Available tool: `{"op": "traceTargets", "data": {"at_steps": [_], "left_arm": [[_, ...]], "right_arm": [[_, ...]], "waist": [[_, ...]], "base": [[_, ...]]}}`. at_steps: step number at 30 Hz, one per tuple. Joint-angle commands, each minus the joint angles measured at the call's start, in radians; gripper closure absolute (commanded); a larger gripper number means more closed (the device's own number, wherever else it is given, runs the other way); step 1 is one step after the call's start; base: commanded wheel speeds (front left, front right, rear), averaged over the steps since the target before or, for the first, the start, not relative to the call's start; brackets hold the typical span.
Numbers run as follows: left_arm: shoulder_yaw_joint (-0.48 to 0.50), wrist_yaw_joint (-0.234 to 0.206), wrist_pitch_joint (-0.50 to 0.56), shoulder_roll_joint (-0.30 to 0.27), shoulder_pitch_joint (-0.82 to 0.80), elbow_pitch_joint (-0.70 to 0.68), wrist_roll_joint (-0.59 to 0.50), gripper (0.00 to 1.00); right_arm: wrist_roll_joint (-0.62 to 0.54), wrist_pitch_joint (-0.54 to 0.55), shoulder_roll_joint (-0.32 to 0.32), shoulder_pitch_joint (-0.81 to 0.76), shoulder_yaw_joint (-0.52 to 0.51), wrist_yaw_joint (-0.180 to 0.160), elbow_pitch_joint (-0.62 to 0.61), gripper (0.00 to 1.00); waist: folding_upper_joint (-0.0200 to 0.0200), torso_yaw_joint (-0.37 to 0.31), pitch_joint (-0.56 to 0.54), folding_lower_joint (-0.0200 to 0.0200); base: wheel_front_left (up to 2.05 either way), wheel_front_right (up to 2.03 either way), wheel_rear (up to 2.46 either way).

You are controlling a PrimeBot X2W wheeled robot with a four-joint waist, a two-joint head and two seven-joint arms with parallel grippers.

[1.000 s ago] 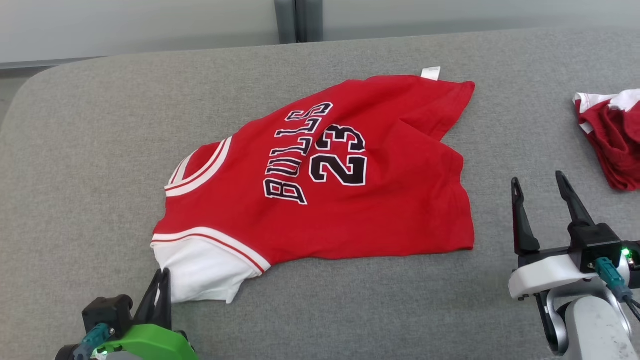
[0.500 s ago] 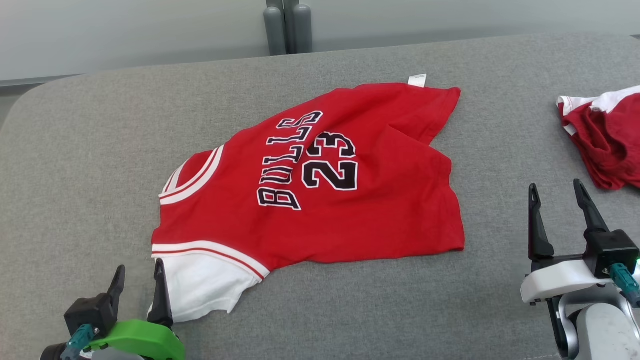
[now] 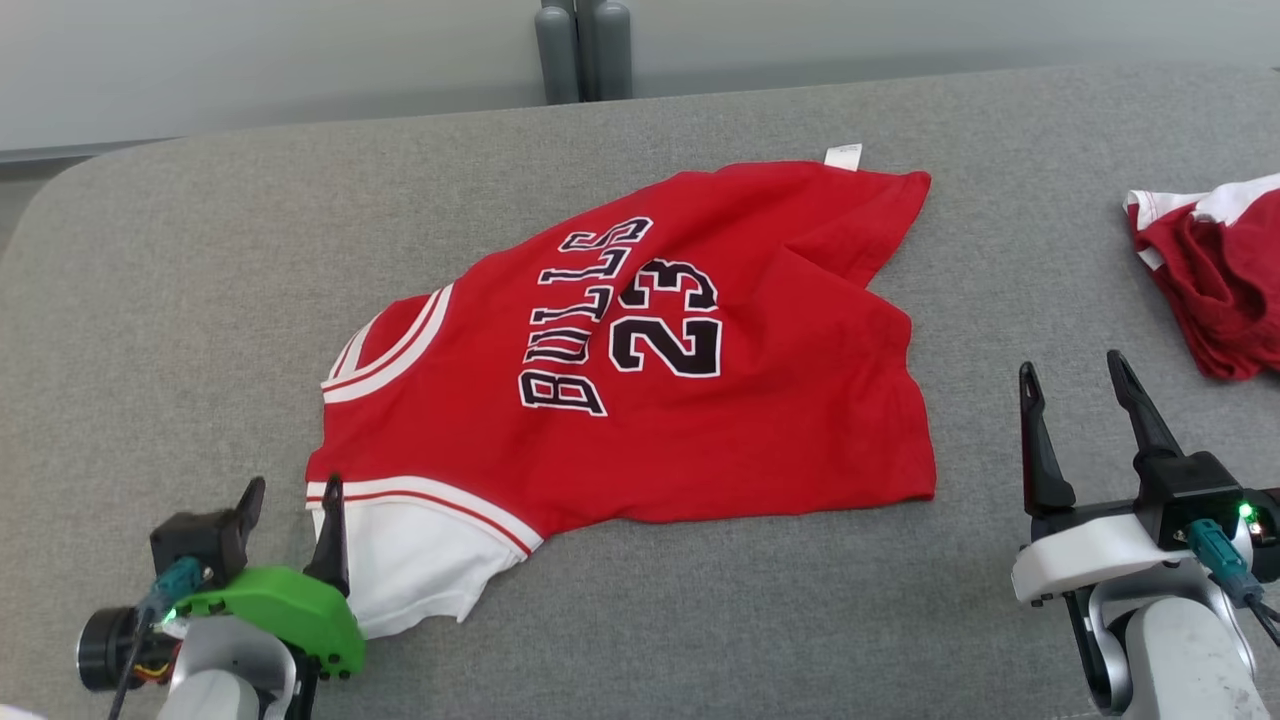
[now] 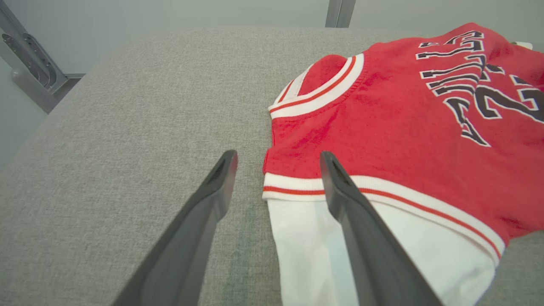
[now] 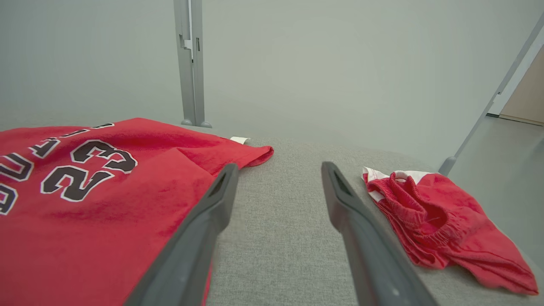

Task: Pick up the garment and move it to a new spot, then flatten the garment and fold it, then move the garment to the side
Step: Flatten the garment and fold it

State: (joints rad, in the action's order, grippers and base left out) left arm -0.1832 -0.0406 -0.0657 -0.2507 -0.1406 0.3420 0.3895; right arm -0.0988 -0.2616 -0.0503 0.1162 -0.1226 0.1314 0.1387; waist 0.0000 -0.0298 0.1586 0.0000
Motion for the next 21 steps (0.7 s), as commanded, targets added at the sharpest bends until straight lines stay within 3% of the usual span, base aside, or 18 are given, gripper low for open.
{"op": "traceTargets", "data": {"at_steps": [1, 16, 17, 19, 20, 21], "left_arm": [[-0.008, 0.009, 0.012, -0.009, -0.041, 0.017, -0.004, 0.00], [-0.088, 0.065, 0.153, -0.023, -0.282, 0.304, -0.033, 0.00], [-0.089, 0.064, 0.150, -0.023, -0.291, 0.318, -0.032, 0.13], [-0.090, 0.064, 0.141, -0.023, -0.301, 0.338, -0.033, 0.84], [-0.091, 0.065, 0.134, -0.022, -0.307, 0.343, -0.034, 1.00], [-0.090, 0.064, 0.118, -0.022, -0.318, 0.346, -0.035, 1.00]], "right_arm": [[0.002, -0.005, -0.001, 0.017, 0.005, -0.001, 0.000, 0.00], [-0.010, -0.005, 0.000, 0.068, 0.040, -0.001, 0.001, 0.00], [-0.009, -0.005, -0.001, 0.071, 0.040, -0.001, 0.002, 0.00], [-0.008, -0.005, 0.000, 0.073, 0.038, -0.001, 0.002, 0.00], [-0.008, -0.005, 0.000, 0.075, 0.037, -0.001, 0.001, 0.00], [-0.008, -0.005, 0.000, 0.076, 0.036, -0.001, -0.001, 0.00]], "waist": [[0.0000, -0.005, 0.011, 0.0000], [0.0000, -0.035, 0.075, 0.0000], [0.0000, -0.036, 0.078, 0.0000], [0.0000, -0.037, 0.084, 0.0000], [0.0000, -0.038, 0.088, 0.0000], [0.0000, -0.038, 0.091, 0.0000]], "base": [[0.00, 0.00, 0.00], [0.00, 0.00, 0.00], [0.00, 0.00, 0.00], [0.00, 0.00, 0.00], [0.00, 0.00, 0.00], [0.00, 0.00, 0.00]]}}
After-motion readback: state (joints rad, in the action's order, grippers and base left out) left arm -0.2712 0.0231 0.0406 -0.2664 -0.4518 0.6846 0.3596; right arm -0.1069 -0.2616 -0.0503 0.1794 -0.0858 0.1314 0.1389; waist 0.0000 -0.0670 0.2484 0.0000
